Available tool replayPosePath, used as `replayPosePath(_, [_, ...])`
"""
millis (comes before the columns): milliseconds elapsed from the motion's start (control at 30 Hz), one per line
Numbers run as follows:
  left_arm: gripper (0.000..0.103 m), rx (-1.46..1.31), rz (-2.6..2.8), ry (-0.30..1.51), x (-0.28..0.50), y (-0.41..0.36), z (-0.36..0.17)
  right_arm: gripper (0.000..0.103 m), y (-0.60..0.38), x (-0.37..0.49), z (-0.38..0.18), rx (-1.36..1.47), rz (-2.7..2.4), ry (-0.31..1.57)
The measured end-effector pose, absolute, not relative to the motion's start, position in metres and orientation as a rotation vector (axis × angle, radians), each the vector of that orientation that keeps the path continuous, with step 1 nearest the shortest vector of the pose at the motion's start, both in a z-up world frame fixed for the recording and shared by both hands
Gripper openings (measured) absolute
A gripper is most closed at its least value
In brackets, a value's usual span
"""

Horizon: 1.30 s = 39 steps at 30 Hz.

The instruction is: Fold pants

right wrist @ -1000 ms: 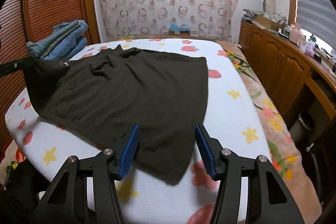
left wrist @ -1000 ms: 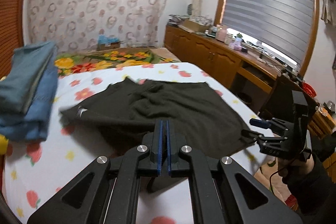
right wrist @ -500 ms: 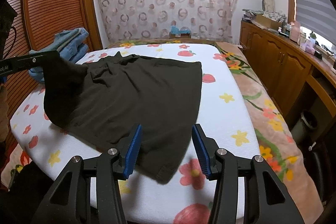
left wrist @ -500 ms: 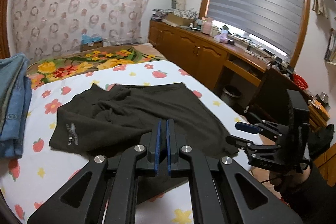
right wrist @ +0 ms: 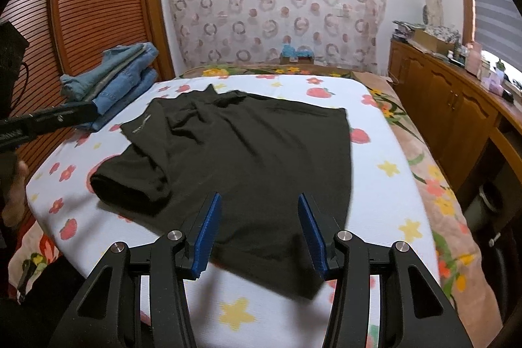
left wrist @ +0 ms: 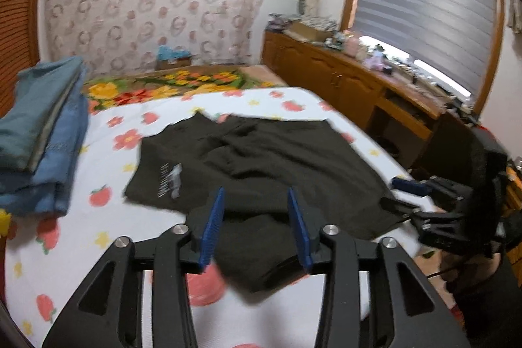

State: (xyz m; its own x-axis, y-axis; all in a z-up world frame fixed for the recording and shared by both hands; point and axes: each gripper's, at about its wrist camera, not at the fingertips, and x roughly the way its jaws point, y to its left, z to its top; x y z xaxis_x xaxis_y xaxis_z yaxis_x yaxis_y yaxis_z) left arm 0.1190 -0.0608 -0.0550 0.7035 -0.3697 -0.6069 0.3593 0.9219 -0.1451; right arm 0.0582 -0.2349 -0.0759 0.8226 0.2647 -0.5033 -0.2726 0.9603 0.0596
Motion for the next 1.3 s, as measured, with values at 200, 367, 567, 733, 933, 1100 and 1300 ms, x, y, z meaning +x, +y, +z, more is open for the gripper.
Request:
replayPosePath(200, [0.08, -0.049, -0.339, 0.698, 0.122, -0.036, -0.075, 0.051, -0.223, 0.06, -0.075, -0.035, 0.318, 0.534])
replayPosePath(367, [0.08, -0.071, -0.316, 0.733, 0.118, -0.028, -0.091, 0.051, -0.219, 0.062, -0.073, -0.046, 0.35, 0.529])
replayPosePath(567, [0.08, -0.05, -0.297, 0.784, 0.117, -0.026, -0.108, 0.046, -0.214, 0.065, -0.075, -0.077, 0.402, 0.529])
replayPosePath(733, [0.08, -0.022, -0.281, 0.808, 0.113, -0.027, -0.118, 0.04, -0.221, 0.066, -0.077, -0.081, 0.426, 0.54])
replayPosePath(933, [0.08, -0.02, -0.272, 0.82, 0.112, -0.023, -0.125, 0.037, -0.217, 0.078, -0.084, -0.104, 0.455, 0.584])
replayPosePath(1100, [0.08, 0.034, -0.256, 0.806, 0.109, -0.029, -0.127, 0.031, -0.217, 0.086, -0.09, -0.114, 0.473, 0.617])
replayPosePath(1300, [0.081, 0.068, -0.239, 0.785, 0.106, -0.033, -0.129, 0.029, -0.215, 0.097, -0.096, -0.139, 0.482, 0.642])
